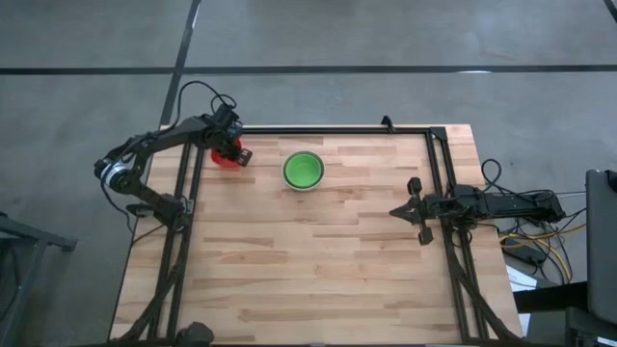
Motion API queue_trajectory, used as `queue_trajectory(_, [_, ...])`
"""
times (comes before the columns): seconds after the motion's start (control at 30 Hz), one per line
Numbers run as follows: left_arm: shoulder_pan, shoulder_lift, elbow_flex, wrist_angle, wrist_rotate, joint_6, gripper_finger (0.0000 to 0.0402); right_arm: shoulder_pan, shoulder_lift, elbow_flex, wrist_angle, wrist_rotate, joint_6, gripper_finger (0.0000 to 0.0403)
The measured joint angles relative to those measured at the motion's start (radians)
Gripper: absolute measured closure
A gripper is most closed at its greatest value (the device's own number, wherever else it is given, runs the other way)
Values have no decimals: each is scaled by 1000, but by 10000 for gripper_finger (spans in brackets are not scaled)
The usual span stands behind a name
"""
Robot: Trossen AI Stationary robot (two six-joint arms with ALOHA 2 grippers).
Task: Nest bowls inside each other
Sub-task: Stack the red bowl on the green bowl
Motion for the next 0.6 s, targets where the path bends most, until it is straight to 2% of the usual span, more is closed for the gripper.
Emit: queue_trajectory(0.6, [-27,-70,162,-121,-2,-16,396,0,0,0,0,0,0,394])
